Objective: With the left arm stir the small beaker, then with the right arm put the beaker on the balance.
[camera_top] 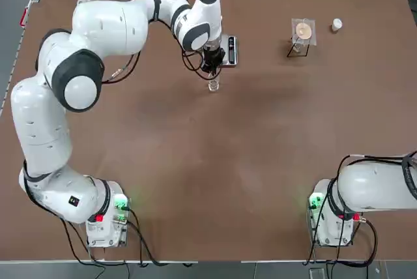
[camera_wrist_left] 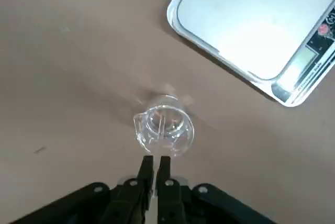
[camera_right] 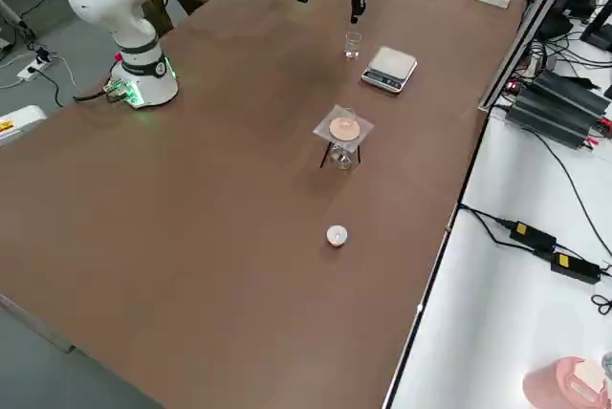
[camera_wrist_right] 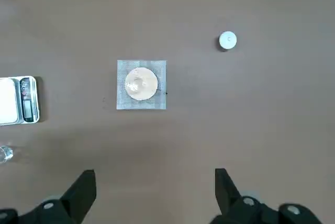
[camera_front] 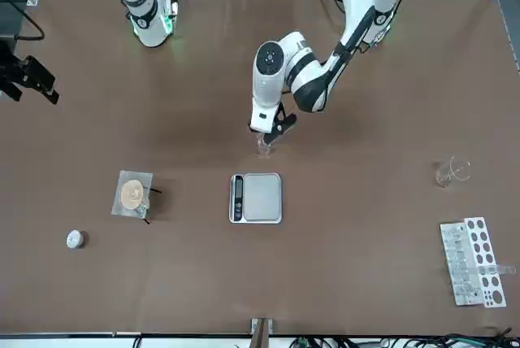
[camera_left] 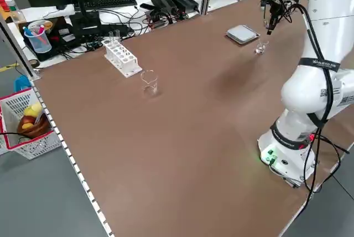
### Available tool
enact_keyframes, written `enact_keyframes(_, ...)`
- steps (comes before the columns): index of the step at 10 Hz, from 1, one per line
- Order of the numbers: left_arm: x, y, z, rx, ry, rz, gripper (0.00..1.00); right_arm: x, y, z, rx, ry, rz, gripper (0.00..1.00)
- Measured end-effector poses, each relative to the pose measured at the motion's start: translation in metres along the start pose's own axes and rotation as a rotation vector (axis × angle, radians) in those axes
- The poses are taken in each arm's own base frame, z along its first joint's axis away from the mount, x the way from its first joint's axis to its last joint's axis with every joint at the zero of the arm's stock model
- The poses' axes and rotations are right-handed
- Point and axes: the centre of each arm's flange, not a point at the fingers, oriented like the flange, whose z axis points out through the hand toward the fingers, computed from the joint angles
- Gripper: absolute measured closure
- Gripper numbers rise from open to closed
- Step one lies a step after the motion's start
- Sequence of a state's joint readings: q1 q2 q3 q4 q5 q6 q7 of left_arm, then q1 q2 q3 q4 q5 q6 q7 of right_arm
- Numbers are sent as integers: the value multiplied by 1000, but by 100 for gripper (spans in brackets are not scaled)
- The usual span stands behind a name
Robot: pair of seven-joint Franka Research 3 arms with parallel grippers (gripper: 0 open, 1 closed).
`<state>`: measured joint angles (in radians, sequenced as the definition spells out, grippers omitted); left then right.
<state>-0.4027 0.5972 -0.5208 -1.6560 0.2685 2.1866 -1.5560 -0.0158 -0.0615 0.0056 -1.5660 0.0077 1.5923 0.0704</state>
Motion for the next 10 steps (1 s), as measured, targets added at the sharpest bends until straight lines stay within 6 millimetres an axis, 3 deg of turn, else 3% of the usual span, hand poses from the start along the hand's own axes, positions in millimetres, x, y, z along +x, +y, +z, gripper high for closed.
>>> enact_keyframes(6,-9,3,-4,6,-2,13,92,1,0,1,0,-2,0,0)
enact_keyframes(10,-3,10,-12,-13,-1,2,92,1,0,1,0,-2,0,0)
